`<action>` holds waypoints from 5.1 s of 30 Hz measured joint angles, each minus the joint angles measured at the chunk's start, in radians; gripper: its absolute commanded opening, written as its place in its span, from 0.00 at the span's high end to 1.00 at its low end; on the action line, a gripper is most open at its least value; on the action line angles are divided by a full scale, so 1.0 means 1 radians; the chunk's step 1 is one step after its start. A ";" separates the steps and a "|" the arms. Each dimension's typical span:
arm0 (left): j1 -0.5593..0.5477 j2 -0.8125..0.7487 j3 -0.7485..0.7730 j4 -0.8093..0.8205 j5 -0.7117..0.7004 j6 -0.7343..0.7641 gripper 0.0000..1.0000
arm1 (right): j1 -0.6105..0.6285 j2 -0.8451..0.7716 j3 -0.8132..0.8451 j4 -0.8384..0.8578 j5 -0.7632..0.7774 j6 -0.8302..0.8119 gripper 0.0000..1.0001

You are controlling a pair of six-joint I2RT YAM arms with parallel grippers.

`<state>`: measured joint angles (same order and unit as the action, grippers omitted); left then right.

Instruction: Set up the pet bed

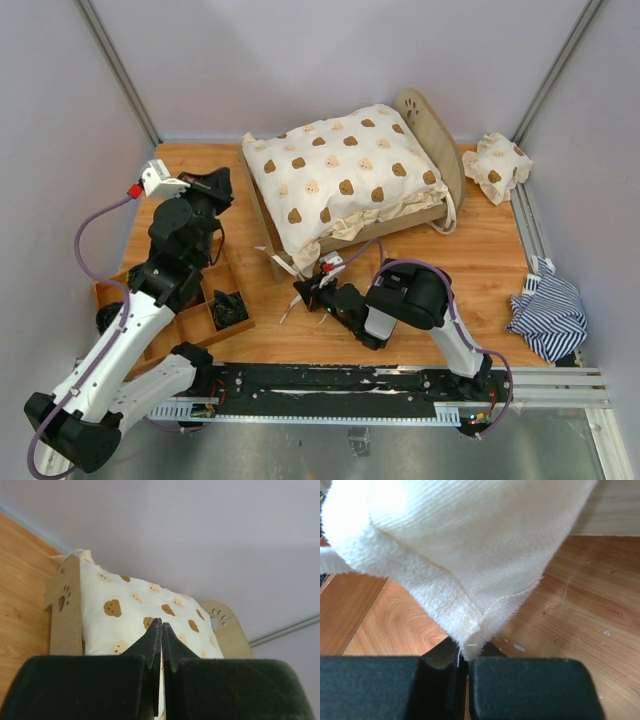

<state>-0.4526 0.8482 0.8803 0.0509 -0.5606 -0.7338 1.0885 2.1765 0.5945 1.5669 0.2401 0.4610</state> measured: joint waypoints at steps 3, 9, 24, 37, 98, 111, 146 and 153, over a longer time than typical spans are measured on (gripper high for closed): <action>0.000 0.001 0.004 0.005 0.068 0.011 0.82 | 0.000 0.000 0.000 0.000 -0.005 -0.018 1.00; 0.000 -0.050 -0.199 -0.018 0.240 -0.093 0.48 | 0.000 0.000 0.003 0.000 -0.024 -0.037 1.00; -0.015 -0.182 -0.496 -0.103 0.548 -0.634 0.36 | 0.000 0.000 0.004 -0.001 -0.033 -0.048 1.00; -0.024 -0.055 -0.526 -0.101 0.581 -0.790 0.58 | 0.000 -0.005 0.005 -0.009 -0.034 -0.047 1.00; -0.046 -0.230 -0.347 -0.307 0.065 -0.119 0.57 | -0.053 -0.570 -0.039 -0.576 -0.003 -0.189 0.43; -0.046 -0.217 -0.354 -0.210 0.257 -0.009 0.36 | -0.053 -0.544 0.038 -0.701 -0.026 -0.203 1.00; -0.040 -0.233 -0.479 -0.222 0.718 -0.028 0.53 | -0.053 -0.683 0.098 -0.817 -0.163 -0.128 1.00; -0.040 -0.285 -0.480 -0.316 0.596 -0.049 0.35 | -0.057 -0.685 0.113 -0.816 -0.191 -0.035 1.00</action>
<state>-0.4931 0.5636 0.4000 -0.2653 0.0357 -0.7830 1.0313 1.4914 0.7078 0.7506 0.0490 0.4259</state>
